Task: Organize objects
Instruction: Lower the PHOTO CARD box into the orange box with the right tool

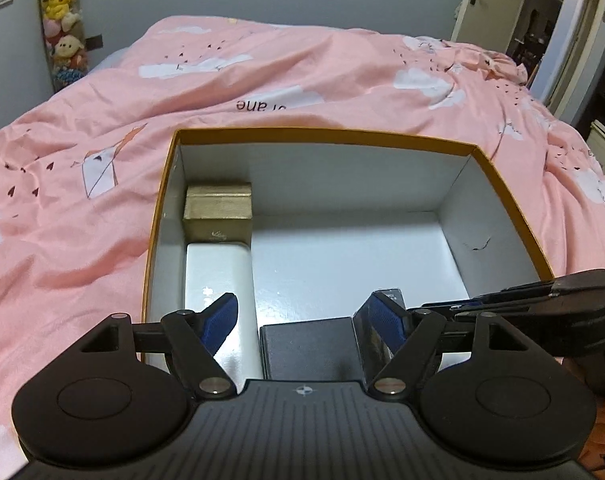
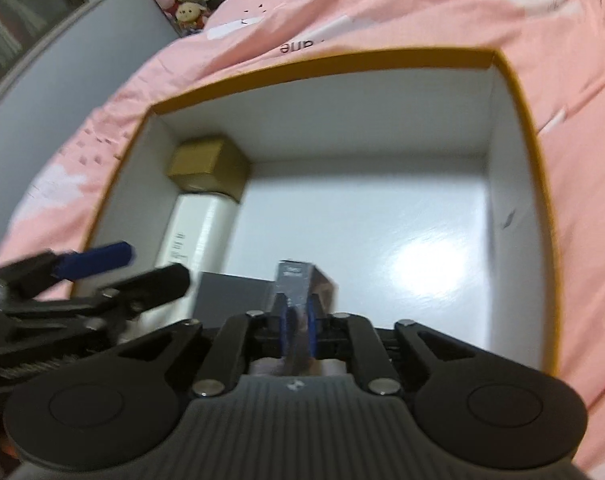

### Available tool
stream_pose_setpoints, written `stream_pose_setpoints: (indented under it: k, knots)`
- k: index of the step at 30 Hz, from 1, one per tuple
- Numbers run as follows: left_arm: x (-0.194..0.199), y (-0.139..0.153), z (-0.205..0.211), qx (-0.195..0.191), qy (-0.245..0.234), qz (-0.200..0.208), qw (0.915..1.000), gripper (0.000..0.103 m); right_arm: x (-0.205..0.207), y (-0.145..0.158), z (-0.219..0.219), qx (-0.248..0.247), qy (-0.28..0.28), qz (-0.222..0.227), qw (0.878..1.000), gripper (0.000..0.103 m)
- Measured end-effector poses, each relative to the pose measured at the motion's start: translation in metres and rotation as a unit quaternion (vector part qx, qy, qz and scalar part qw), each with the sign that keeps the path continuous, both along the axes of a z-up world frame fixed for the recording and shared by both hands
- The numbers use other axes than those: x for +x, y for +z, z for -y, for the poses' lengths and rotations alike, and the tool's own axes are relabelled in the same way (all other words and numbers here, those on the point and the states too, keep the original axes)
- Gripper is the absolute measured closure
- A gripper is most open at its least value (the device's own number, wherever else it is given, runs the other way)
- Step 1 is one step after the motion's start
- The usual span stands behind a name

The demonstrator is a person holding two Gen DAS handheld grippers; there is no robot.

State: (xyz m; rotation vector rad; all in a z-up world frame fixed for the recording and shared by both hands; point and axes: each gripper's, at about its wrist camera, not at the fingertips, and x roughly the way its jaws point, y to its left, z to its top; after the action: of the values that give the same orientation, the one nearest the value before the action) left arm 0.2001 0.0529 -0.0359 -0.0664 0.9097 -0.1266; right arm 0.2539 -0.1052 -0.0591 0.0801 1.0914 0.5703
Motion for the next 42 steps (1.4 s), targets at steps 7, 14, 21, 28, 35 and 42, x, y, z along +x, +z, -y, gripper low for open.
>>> stream_pose_setpoints:
  k: [7, 14, 21, 28, 35, 42]
  knots:
    - [-0.001, -0.001, -0.01, -0.023, 0.021, 0.008, 0.9995, 0.015, -0.002, -0.002, -0.012, -0.013, 0.042, 0.002, 0.999, 0.066]
    - [-0.001, -0.004, -0.012, -0.066, 0.005, -0.007, 0.9978, 0.015, -0.003, -0.009, -0.018, -0.037, 0.052, 0.004, 0.998, 0.067]
    - [-0.007, 0.001, -0.001, -0.024, -0.015, 0.033, 0.9991, 0.017, -0.003, -0.005, -0.007, -0.076, 0.052, 0.014, 0.996, 0.071]
    - [-0.009, 0.006, 0.001, -0.025, -0.011, 0.043, 0.9987, 0.02, 0.007, -0.023, -0.001, -0.096, 0.055, -0.022, 0.994, 0.074]
    - [-0.004, -0.005, 0.002, -0.013, -0.022, 0.009, 0.9996, 0.02, 0.011, -0.025, -0.008, -0.132, 0.074, -0.025, 0.988, 0.065]
    - [0.027, -0.016, 0.009, -0.02, -0.058, -0.056, 0.9966, 0.027, 0.016, -0.031, -0.007, -0.12, 0.078, -0.048, 0.989, 0.063]
